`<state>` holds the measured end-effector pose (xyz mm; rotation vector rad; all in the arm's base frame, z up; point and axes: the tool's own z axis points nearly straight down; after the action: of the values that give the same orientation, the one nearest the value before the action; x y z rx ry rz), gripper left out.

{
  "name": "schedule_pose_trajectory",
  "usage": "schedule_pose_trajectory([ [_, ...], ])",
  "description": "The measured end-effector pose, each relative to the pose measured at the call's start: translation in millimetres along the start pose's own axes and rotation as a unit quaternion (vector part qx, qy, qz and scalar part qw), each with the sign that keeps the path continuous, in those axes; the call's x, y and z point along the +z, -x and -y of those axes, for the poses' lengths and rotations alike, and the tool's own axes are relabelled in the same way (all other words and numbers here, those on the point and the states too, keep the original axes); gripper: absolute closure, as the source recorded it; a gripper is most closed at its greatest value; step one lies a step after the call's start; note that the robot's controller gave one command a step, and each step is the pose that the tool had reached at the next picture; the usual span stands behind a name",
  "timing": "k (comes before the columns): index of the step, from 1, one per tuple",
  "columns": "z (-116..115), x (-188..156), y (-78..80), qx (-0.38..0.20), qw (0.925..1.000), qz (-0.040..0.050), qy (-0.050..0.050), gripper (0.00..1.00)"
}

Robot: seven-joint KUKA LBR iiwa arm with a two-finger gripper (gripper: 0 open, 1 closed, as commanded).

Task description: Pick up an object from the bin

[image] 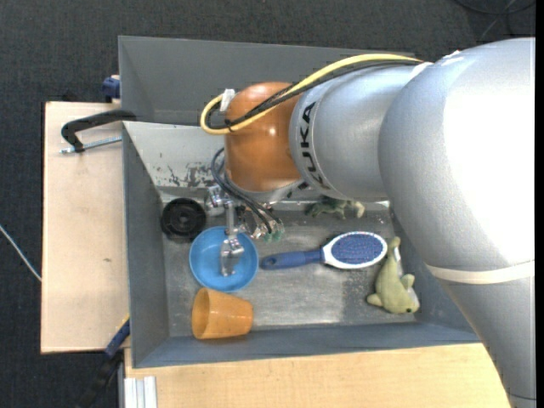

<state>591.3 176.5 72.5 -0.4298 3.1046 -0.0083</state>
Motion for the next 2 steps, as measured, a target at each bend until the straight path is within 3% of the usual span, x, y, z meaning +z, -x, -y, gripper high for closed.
schedule_pose_trajectory([
  [1,1.6,-1.5,1.4,0.001,1.0,-0.001,0.002,0.0],
  [2,-0.2,-4.6,4.1,0.001,1.0,0.0024,0.004,1.0],
])
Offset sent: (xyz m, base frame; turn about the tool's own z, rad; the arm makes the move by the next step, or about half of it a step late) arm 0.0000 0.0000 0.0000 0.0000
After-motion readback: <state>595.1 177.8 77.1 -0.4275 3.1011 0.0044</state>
